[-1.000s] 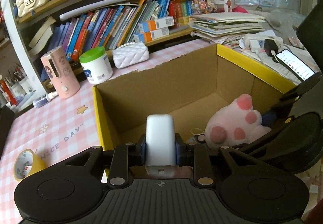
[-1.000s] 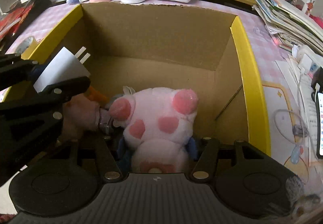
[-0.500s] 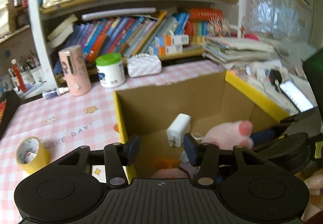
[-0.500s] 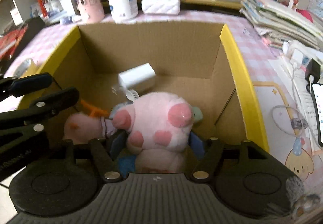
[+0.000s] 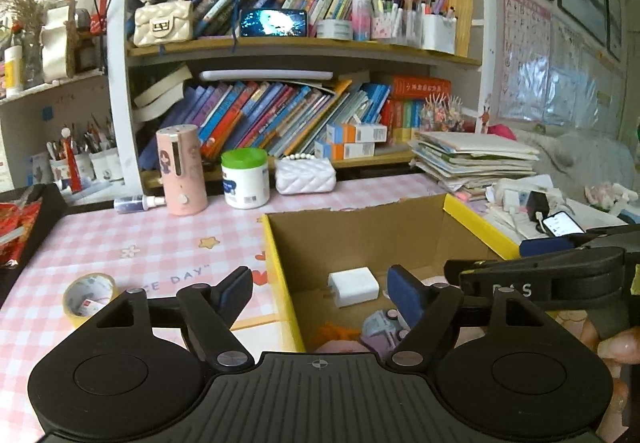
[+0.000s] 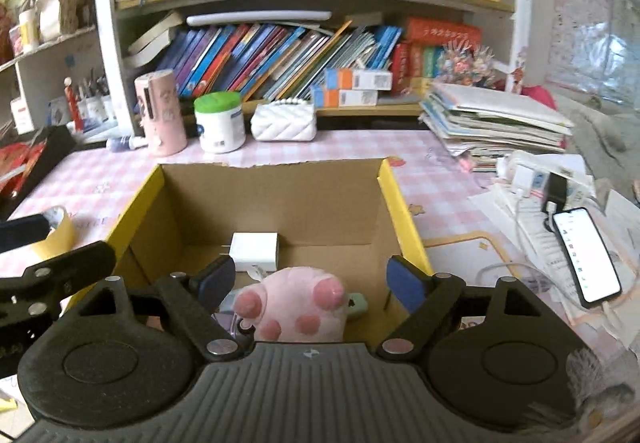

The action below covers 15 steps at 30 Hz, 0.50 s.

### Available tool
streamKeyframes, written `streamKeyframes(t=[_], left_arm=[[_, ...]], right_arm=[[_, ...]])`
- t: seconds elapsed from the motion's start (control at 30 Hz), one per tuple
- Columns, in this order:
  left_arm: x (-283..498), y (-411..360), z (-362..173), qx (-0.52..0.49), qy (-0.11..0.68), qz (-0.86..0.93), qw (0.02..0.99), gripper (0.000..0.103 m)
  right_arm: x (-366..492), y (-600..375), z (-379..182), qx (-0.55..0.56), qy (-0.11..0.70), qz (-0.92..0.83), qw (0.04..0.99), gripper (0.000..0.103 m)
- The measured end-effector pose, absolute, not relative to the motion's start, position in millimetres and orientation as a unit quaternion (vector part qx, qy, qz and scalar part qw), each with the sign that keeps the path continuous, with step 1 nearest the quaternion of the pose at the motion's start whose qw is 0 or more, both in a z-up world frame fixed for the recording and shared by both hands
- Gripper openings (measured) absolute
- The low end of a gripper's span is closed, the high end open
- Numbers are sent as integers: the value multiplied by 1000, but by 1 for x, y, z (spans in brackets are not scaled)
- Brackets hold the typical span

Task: Organize objects
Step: 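Open both tools to release the pig plush and charger in the box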

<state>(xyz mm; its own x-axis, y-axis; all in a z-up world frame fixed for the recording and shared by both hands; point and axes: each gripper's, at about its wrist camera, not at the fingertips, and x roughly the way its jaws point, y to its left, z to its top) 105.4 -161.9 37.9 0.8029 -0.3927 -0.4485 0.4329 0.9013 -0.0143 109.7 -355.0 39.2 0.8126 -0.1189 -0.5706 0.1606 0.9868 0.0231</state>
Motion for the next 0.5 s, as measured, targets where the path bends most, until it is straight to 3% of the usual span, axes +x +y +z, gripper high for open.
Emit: streamKeyframes(t=[0.33,0.5], left_arm=[[81,-131,37,35,225,-227,947,76],[67,-109,32,33,238,-220,945,82]], right_arm=[[68,-333,44,39,287,-117,950,82],[45,-315,43,39,288,-138,947,83]])
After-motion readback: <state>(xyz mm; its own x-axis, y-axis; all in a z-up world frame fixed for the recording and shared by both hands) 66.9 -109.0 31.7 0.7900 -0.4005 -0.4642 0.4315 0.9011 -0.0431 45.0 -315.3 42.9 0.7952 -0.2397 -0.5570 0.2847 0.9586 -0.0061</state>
